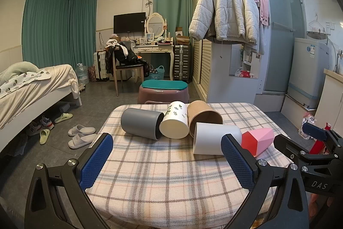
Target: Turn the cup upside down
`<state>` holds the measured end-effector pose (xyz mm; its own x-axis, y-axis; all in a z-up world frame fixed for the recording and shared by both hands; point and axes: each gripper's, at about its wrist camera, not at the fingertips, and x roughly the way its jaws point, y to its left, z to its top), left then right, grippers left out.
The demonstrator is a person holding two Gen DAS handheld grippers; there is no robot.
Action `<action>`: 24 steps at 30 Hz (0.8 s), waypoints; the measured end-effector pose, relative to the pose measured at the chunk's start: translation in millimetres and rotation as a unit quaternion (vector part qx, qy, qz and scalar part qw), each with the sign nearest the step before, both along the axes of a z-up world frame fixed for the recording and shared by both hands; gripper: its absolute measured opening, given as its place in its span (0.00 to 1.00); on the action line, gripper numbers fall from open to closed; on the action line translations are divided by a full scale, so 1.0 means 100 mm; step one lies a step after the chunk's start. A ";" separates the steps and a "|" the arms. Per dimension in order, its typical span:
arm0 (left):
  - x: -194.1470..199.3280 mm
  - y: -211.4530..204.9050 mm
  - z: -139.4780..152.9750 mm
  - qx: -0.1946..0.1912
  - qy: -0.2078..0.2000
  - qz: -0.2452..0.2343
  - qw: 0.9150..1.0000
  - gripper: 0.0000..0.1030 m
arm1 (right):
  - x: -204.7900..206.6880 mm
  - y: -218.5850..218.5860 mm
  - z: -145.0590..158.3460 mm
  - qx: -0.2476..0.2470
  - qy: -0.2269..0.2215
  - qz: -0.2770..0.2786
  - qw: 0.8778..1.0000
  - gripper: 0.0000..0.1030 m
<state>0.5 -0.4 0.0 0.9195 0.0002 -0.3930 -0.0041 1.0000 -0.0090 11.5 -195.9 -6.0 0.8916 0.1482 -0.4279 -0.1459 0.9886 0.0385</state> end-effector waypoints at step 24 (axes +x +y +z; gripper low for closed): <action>0.03 0.06 -0.09 -0.001 0.001 0.001 1.000 1.00 | 0.03 0.01 -0.03 -0.001 0.004 0.001 1.000 1.00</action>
<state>3.6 5.1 -8.6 0.9184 0.0016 -0.3957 -0.0062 0.9999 -0.0104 14.2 -194.5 -9.2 0.8880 0.1491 -0.4349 -0.1471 0.9884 0.0386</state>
